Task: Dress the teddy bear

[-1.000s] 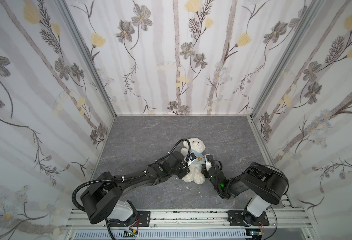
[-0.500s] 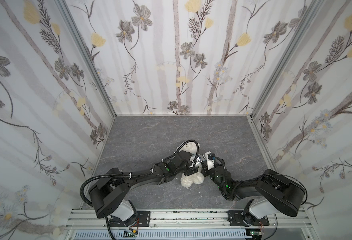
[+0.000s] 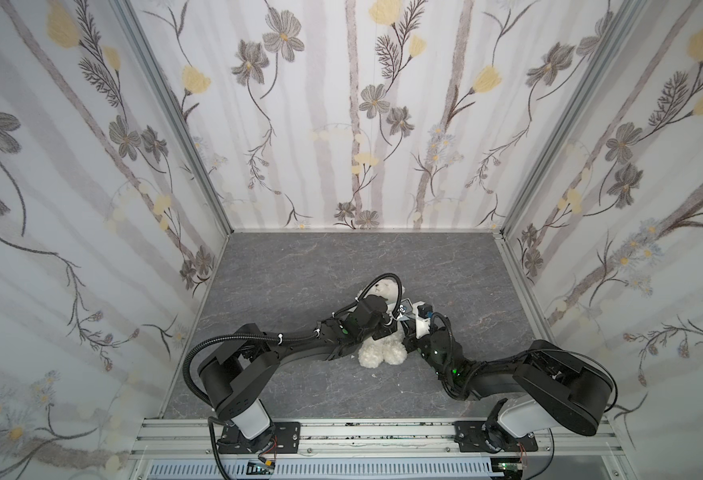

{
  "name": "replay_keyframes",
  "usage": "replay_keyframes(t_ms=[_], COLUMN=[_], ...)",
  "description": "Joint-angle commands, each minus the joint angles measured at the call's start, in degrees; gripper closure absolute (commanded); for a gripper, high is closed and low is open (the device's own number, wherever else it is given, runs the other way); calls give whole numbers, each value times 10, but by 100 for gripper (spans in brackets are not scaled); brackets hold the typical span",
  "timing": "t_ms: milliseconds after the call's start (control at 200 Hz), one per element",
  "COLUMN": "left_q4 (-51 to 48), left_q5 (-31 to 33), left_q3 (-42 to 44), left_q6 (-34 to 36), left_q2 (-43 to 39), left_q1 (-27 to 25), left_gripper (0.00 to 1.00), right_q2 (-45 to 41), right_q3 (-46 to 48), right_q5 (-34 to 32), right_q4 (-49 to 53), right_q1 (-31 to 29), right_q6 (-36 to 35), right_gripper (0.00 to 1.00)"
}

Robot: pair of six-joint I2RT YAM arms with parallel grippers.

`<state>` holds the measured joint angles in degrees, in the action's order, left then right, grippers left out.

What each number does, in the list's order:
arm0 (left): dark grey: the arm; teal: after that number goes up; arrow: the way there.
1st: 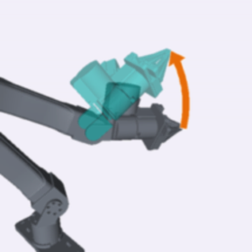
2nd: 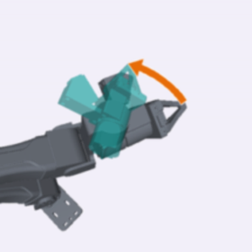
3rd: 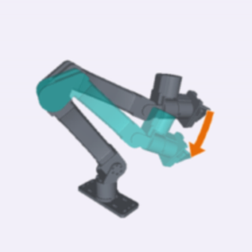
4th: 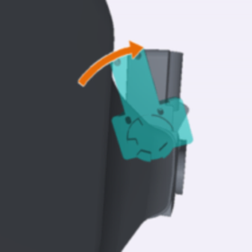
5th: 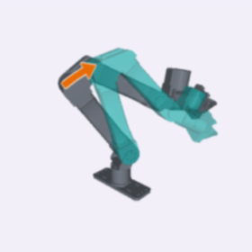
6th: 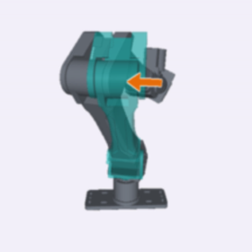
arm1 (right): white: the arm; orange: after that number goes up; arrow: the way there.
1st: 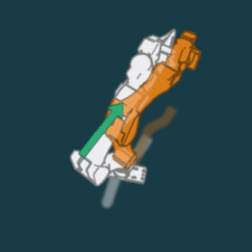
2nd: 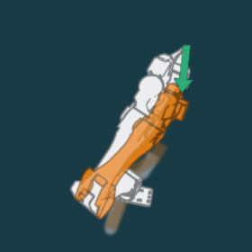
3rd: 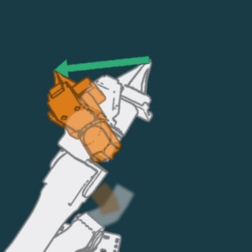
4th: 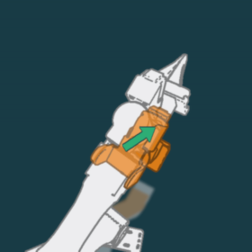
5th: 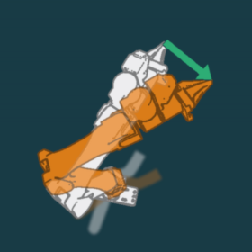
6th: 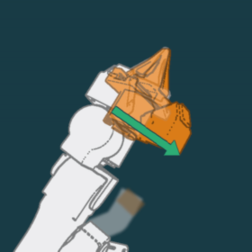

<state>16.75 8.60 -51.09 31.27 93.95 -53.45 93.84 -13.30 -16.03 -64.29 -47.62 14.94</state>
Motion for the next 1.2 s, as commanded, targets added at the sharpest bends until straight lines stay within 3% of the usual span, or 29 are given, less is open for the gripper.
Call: replay_keyframes(t_ms=[0, 215, 275, 335, 420, 585, 679, 814, 949, 1194], left_q4=[26, 25, 24, 25, 29, 31, 26, 27, 36, 49], left_q5=[18, 42, 36, 17, -27, -88, -123, -148, -116, 18], left_q3=[-11, -12, -13, -14, -8, 17, 30, 46, 64, 120], left_q6=[3, 40, 46, 40, 12, -22, -36, -54, -80, -67], left_q2=[7, 32, 43, 46, 31, -12, -33, -46, -63, -61], left_q1=[1, 7, 9, 10, 8, 8, 8, 3, 2, -2], left_gripper=[41, 60, 75, 100, 100, 100, 100, 100, 100, 100], right_q2=[4, 2, 2, 6, 11, 20, 23, 26, 40, 54], right_q3=[-7, -8, -8, -11, -15, -25, -23, -40, -44, -41], right_q5=[32, 39, 40, 38, 13, -77, -82, -80, -112, -148], right_q4=[-30, -29, -30, -34, -27, 6, -6, 9, 65, 147], right_q1=[-3, -4, -2, -3, -3, -7, -8, -6, 2, 2], right_q6=[-21, -26, -27, -27, -30, -39, -43, -46, -10, 52], right_gripper=[100, 100, 100, 100, 100, 75, 66, 60, 59, 58])
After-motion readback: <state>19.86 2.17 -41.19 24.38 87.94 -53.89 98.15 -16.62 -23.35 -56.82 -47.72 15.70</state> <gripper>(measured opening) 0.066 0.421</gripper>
